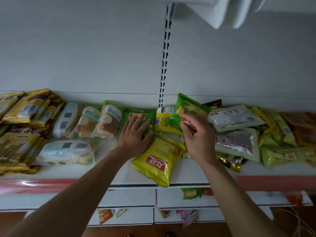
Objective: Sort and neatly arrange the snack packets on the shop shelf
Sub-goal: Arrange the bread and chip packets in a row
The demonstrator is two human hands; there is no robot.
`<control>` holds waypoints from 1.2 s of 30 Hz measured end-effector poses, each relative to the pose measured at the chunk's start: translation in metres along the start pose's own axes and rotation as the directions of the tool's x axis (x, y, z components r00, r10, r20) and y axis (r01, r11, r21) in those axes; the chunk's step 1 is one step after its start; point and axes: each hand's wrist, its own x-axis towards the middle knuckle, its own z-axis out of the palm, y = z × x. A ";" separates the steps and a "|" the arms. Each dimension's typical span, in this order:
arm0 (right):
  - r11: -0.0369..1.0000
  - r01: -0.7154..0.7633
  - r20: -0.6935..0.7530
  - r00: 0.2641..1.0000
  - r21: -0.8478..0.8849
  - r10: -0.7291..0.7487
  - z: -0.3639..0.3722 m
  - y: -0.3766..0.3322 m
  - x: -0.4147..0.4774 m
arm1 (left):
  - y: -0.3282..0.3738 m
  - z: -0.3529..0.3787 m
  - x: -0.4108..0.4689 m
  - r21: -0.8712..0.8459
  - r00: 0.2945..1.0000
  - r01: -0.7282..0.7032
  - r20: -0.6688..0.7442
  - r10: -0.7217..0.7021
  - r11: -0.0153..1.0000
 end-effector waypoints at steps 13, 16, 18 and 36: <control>0.774 0.126 0.507 0.817 -0.620 0.273 0.025 0.026 0.031 | 0.004 -0.004 0.003 0.085 0.988 0.099 0.113 -0.108 0.991; 0.787 0.164 0.457 0.874 -0.595 0.164 0.024 0.026 0.030 | 0.004 -0.005 0.007 0.039 0.985 0.110 0.129 -0.114 0.993; 0.786 0.260 0.466 0.884 -0.561 0.040 0.032 0.022 0.032 | 0.003 -0.006 0.006 -0.008 0.989 0.117 0.089 -0.116 0.993; 0.684 0.186 0.393 0.906 -0.705 0.159 0.042 0.019 0.065 | -0.002 0.003 0.002 0.117 0.997 0.067 -0.057 -0.061 0.991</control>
